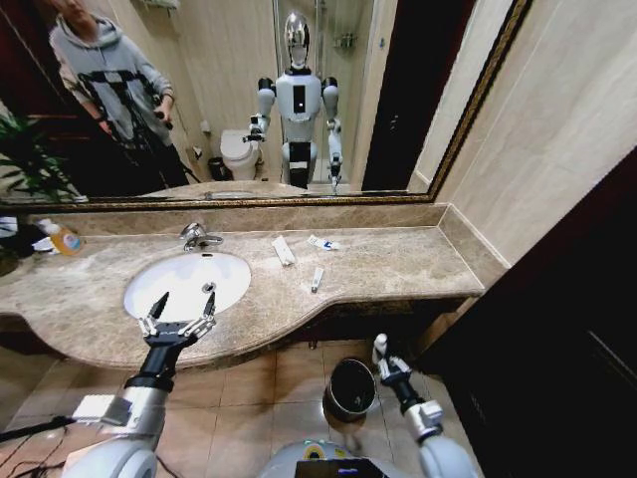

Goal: Pick up the trash from the sink and place it in the trash bin.

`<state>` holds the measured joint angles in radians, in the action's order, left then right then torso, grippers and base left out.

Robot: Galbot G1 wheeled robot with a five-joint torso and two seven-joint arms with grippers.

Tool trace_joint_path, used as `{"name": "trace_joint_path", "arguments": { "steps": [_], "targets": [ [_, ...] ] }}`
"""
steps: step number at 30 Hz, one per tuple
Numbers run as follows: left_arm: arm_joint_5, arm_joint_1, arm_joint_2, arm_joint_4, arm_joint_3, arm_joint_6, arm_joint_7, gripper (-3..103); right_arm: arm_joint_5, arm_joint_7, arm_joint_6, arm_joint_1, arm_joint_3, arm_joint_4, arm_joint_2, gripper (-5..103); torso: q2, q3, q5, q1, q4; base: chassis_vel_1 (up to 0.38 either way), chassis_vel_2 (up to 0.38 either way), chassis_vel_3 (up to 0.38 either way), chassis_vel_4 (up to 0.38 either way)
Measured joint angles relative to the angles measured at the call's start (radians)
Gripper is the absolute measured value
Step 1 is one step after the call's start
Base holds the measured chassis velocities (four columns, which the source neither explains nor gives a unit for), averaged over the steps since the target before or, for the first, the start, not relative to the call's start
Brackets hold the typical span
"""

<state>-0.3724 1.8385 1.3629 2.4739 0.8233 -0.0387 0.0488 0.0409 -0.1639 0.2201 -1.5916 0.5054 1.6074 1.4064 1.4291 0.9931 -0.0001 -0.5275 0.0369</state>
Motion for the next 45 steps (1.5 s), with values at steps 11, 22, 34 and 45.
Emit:
{"name": "trace_joint_path", "arguments": {
  "steps": [11,22,34,45],
  "targets": [
    [0.000,0.000,0.000,0.000,0.000,0.000,0.000,100,-0.128,0.034,-0.054,0.211,-0.028,-0.387,0.061,14,0.000,0.000,0.0000,0.000,0.0000,0.000,0.000,0.000,0.000],
    [0.000,0.000,0.000,0.000,0.000,0.000,0.000,100,-0.242,0.005,-0.069,0.321,-0.036,-0.596,0.066,14,0.000,0.000,-0.0001,0.000,-0.0001,0.000,0.000,0.000,0.000],
    [0.000,0.000,0.000,0.000,0.000,0.000,0.000,100,-0.362,0.050,0.042,0.411,-0.008,-0.793,0.102,14,0.000,0.000,-0.0001,0.000,-0.0001,0.000,0.000,0.000,0.000],
    [0.000,0.000,0.000,0.000,0.000,0.000,0.000,100,-0.366,0.077,0.051,0.420,-0.007,-0.813,0.104,45,0.000,0.000,0.0000,0.000,-0.0001,0.000,0.000,0.000,0.000]
  ]
}}
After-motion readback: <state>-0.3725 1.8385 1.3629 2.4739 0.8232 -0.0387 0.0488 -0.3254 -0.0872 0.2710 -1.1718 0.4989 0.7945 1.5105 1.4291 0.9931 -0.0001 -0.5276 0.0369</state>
